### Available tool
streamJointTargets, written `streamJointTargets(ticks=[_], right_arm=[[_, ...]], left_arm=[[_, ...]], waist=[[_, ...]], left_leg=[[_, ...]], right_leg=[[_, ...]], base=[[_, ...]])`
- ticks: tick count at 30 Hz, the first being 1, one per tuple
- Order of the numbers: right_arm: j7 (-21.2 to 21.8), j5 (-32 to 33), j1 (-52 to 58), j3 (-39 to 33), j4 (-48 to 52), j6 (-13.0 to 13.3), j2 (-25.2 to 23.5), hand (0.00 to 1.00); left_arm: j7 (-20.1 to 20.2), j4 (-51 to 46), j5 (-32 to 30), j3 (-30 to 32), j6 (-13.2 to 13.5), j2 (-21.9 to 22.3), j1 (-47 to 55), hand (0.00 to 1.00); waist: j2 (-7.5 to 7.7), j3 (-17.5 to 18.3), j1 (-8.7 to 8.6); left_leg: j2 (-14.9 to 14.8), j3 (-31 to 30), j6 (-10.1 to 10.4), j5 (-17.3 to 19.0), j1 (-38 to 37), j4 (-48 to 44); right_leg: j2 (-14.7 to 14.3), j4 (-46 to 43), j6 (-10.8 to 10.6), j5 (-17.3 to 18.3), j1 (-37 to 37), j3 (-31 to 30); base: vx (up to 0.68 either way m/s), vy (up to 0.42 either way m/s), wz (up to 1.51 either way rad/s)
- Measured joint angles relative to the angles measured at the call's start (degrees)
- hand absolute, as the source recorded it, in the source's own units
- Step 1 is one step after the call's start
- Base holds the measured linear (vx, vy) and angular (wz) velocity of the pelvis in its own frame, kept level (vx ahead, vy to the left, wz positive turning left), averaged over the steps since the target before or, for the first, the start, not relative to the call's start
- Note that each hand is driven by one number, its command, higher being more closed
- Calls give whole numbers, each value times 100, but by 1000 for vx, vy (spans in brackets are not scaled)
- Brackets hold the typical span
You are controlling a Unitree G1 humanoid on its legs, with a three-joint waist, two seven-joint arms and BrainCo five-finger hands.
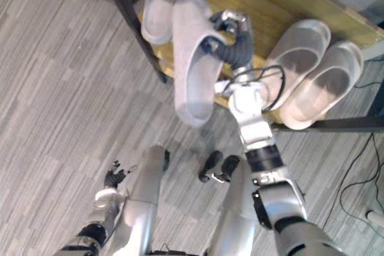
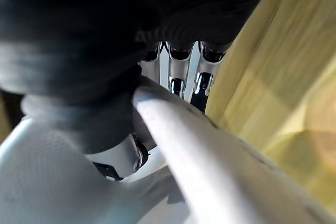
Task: Organize the slippers on the shoe rack
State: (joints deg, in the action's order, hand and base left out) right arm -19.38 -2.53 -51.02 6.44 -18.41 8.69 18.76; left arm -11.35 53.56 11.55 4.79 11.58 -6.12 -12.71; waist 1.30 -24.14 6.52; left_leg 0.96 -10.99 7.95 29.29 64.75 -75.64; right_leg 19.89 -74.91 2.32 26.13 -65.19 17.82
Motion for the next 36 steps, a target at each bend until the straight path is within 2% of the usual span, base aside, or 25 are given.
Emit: streamJointTargets(ticks=[7,13,16,17,26,36], right_arm=[[-643,-207,-986,-615,-1402,-233,-8,100],[-948,-433,-1534,-630,-2367,-381,31,100],[-1050,-469,-1711,-632,-2608,-447,121,100],[-1081,-560,-1816,-633,-2780,-475,188,0],[-1319,-617,-2067,-643,-3035,-513,270,0],[-1422,47,-2112,-925,-3026,-473,110,0]], left_arm=[[-199,35,205,-24,18,15,-4,0],[-255,93,236,-28,28,27,-6,0],[-256,175,350,-72,34,37,-6,0],[-307,191,398,-97,30,34,-10,0],[-328,333,432,-177,42,30,-62,0],[-352,480,442,-136,29,36,-143,0]], waist=[[-1,19,37],[0,24,47],[-8,186,91],[-8,187,100],[-11,227,147],[-5,251,157]], left_leg=[[-12,-42,44,-24,330,-84],[-8,-26,57,-30,369,-98],[-11,-29,73,-39,556,-125],[-10,-40,78,-41,592,-153],[14,-61,131,-78,628,-126],[9,-64,180,-140,605,13]], right_leg=[[20,-100,54,16,-286,52],[73,-177,199,25,-326,65],[74,-202,199,26,-518,67],[77,-232,222,15,-545,69],[121,-250,179,53,-571,94],[112,-156,282,-3,-572,119]], base=[[6,-6,2],[25,-5,4],[0,0,0],[0,0,0],[5,4,2],[10,3,0]])
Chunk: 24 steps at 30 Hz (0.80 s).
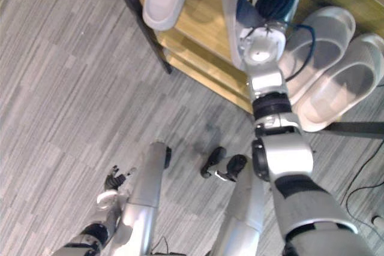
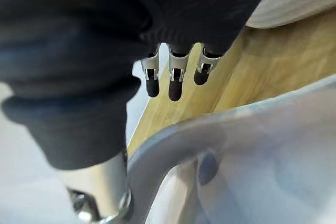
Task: Organize the slippers on the shoe rack
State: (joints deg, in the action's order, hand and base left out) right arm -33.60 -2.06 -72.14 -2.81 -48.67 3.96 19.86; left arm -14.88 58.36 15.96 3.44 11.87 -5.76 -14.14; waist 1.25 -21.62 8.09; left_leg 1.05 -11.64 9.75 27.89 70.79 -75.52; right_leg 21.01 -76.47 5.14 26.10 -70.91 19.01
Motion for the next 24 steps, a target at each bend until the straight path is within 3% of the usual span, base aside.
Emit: streamJointTargets(ticks=[11,18,24], right_arm=[[294,427,85,-138,61,104,-477,0],[433,723,932,-102,620,347,-1107,0],[429,916,1549,-274,1012,400,-1449,0]], left_arm=[[1,92,109,225,-8,53,-29,0],[12,88,223,425,-10,104,-34,0],[12,72,228,586,-1,140,-46,0]], waist=[[4,183,-33],[21,224,-110],[35,232,-178]], left_leg=[[-100,19,9,-30,-132,186],[-178,13,24,-38,-408,415],[-213,40,25,-37,-529,505]], right_leg=[[-104,207,-19,-19,121,48],[-199,414,-21,-29,385,96],[-235,507,11,-60,501,103]], base=[[14,13,-3],[11,8,-2],[15,14,-2]])
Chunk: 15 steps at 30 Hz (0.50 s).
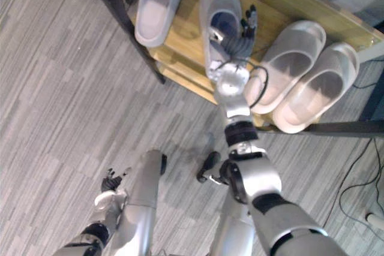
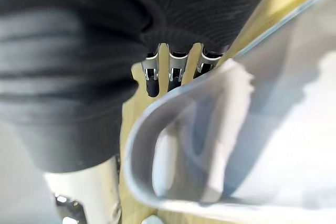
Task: Organize the slippers on the shoe rack
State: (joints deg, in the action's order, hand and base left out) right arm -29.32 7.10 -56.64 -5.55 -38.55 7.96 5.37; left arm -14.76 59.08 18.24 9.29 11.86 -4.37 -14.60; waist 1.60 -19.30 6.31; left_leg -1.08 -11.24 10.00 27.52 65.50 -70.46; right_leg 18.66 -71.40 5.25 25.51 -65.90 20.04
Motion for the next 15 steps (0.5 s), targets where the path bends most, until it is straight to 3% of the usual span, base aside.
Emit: streamJointTargets(ticks=[15], right_arm=[[172,634,663,-88,660,326,-625,0]], left_arm=[[4,-2,-1,117,-10,6,-11,0]], waist=[[3,-1,-14]], left_leg=[[-110,19,7,-4,-123,123]], right_leg=[[-136,178,-75,-35,113,10]], base=[[2,8,-2]])
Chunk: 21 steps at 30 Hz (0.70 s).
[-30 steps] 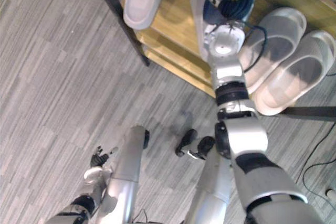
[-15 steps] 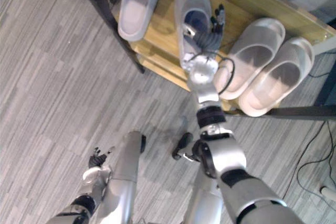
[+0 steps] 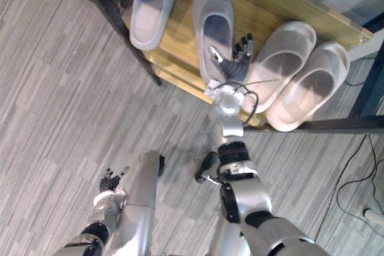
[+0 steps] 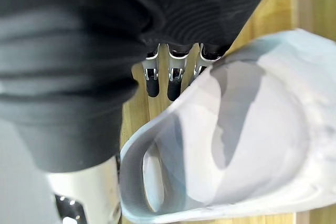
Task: Organize the slippers on the shoe rack
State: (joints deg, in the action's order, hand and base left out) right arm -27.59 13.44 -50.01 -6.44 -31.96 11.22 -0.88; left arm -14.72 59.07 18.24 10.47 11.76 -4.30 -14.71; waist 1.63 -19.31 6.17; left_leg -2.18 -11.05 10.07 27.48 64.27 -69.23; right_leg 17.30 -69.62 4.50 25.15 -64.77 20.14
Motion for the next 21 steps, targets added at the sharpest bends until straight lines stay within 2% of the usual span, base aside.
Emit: streamJointTargets(ticks=[9,11,16,21], right_arm=[[15,303,57,10,234,80,-320,0],[34,527,38,10,236,161,-370,0],[53,784,-130,1,193,161,-430,0],[135,1408,-378,-26,139,189,-530,0]], left_arm=[[2,-33,-10,40,-5,22,-13,0],[3,-49,-17,113,-5,67,-17,0],[9,-61,-19,150,-1,96,-27,0],[7,-105,-19,151,-13,152,-45,0]], waist=[[10,4,4],[10,4,8],[13,2,35],[12,1,97]], left_leg=[[25,-55,18,-9,-37,96],[69,-70,27,-18,-37,112],[96,-97,34,-26,-26,113],[172,-146,55,-77,-13,170]], right_leg=[[17,62,-21,12,75,65],[58,58,-19,11,84,75],[77,59,-60,33,97,93],[147,56,-95,55,101,132]], base=[[11,3,3],[21,16,7],[6,10,3],[2,6,7]])
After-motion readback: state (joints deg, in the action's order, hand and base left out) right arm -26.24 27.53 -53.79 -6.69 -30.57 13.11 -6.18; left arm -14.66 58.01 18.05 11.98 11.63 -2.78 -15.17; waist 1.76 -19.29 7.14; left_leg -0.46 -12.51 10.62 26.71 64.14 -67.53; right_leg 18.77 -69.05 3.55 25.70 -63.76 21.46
